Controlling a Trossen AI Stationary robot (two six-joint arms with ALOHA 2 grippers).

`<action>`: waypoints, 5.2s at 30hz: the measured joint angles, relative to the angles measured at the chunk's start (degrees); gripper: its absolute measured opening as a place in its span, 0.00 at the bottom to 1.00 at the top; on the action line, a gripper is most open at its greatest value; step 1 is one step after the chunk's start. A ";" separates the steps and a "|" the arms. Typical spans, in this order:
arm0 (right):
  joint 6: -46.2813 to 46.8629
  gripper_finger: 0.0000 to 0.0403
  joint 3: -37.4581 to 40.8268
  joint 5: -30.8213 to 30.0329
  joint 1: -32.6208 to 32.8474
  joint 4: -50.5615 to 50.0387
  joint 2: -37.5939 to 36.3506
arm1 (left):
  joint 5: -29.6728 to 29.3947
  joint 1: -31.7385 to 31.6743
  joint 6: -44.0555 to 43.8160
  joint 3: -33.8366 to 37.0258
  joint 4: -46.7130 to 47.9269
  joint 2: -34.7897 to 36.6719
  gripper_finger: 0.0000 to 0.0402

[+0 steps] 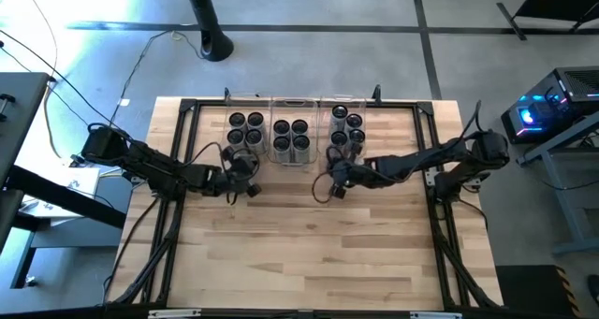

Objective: Sort soda cans
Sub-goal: Adjust the transparent bins

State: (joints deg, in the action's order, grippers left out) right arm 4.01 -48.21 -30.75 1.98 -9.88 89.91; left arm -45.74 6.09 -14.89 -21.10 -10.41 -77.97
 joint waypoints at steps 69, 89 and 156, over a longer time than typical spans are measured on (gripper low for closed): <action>28.62 0.00 -2.96 2.12 14.81 -20.86 6.33 | 4.85 10.95 -16.48 -0.26 0.98 -0.02 0.00; 14.25 0.00 5.92 -3.37 -0.55 -3.07 4.59 | 5.10 8.17 -14.93 -0.26 -1.93 -0.02 0.00; 26.90 0.00 22.05 -14.17 -6.15 0.43 -11.89 | -8.39 1.29 -32.04 11.41 18.60 17.35 0.00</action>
State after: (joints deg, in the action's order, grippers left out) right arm 30.91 -26.15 -44.92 -4.17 -9.45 78.02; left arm -54.13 7.38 -46.94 -9.69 8.19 -60.62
